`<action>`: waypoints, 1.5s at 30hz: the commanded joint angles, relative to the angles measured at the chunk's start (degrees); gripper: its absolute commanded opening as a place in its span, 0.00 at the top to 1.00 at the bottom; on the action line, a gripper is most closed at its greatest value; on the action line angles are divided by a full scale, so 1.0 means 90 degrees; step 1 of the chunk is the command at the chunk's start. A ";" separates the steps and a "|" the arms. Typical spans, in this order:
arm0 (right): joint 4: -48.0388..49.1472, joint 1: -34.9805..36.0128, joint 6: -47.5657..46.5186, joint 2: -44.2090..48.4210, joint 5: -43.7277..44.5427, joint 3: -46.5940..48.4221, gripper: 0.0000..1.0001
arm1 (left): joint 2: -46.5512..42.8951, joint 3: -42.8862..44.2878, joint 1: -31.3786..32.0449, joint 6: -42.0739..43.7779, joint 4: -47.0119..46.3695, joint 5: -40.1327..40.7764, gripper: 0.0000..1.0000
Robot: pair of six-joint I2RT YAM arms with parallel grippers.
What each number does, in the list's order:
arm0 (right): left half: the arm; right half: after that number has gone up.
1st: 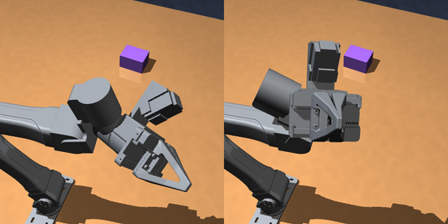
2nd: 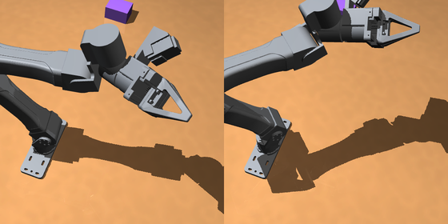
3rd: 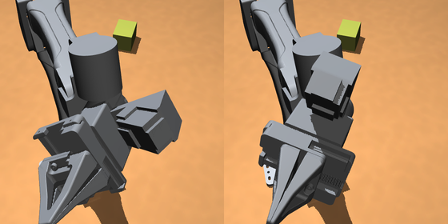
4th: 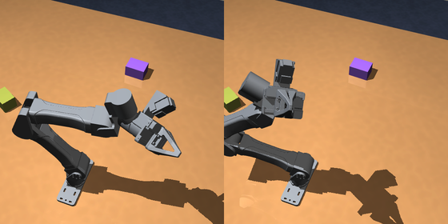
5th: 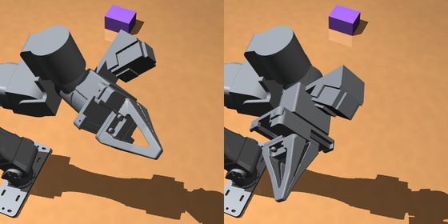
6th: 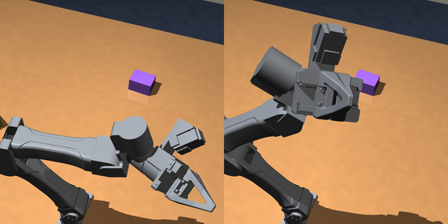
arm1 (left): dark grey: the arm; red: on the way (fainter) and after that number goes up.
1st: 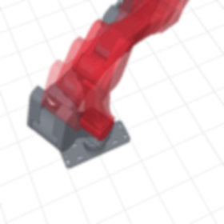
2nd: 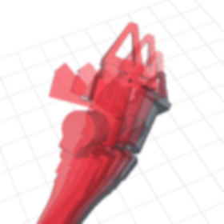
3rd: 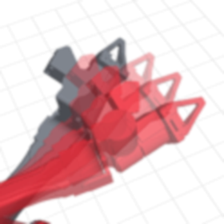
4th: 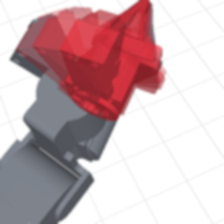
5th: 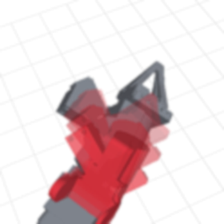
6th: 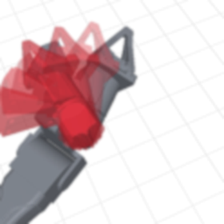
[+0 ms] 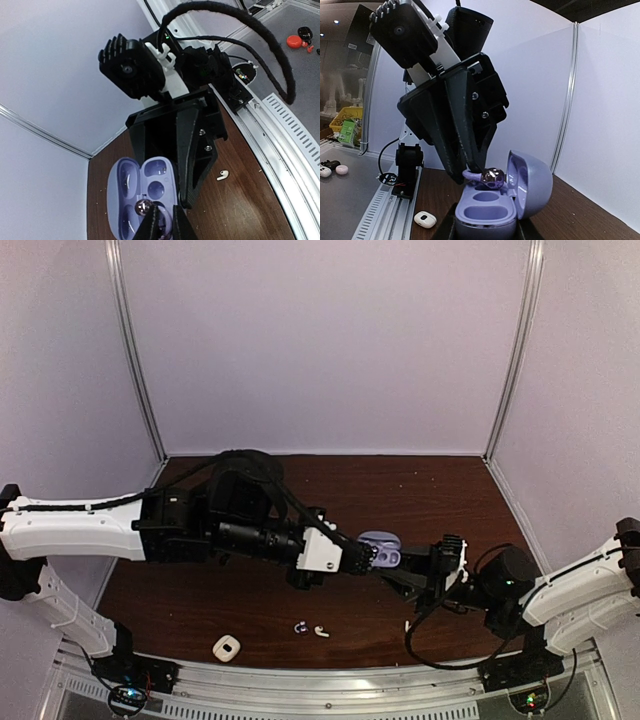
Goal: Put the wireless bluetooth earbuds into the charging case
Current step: Adjust the left earbud in the left side groove of the charging case.
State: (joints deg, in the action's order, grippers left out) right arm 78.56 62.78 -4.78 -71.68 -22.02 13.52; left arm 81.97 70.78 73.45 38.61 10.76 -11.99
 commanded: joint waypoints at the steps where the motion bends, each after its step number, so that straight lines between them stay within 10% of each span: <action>1: 0.0293 0.0063 -0.0031 0.0191 -0.0165 0.0061 1.00 | -0.0166 0.0089 -0.0017 -0.0186 0.0138 -0.0330 0.88; 15: 0.0333 0.0058 -0.0043 0.0163 -0.0385 0.0060 1.00 | -0.0308 0.0058 -0.0254 -0.0539 0.0161 -0.0857 0.90; 26: 0.0322 0.0061 0.0107 0.0065 -0.0230 0.0098 1.00 | -0.0407 0.0051 -0.0252 -0.0402 0.0039 -0.0712 0.58; 45: 0.0072 0.0056 0.0344 -0.0138 -0.0255 0.0236 1.00 | 0.0199 0.0912 -0.0028 0.0081 0.1118 -0.0310 0.53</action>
State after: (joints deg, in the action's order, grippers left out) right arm 78.91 63.00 -2.76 -72.47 -24.16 14.02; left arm 82.78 76.71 72.86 38.13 19.20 -15.75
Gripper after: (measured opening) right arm 0.279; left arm 0.476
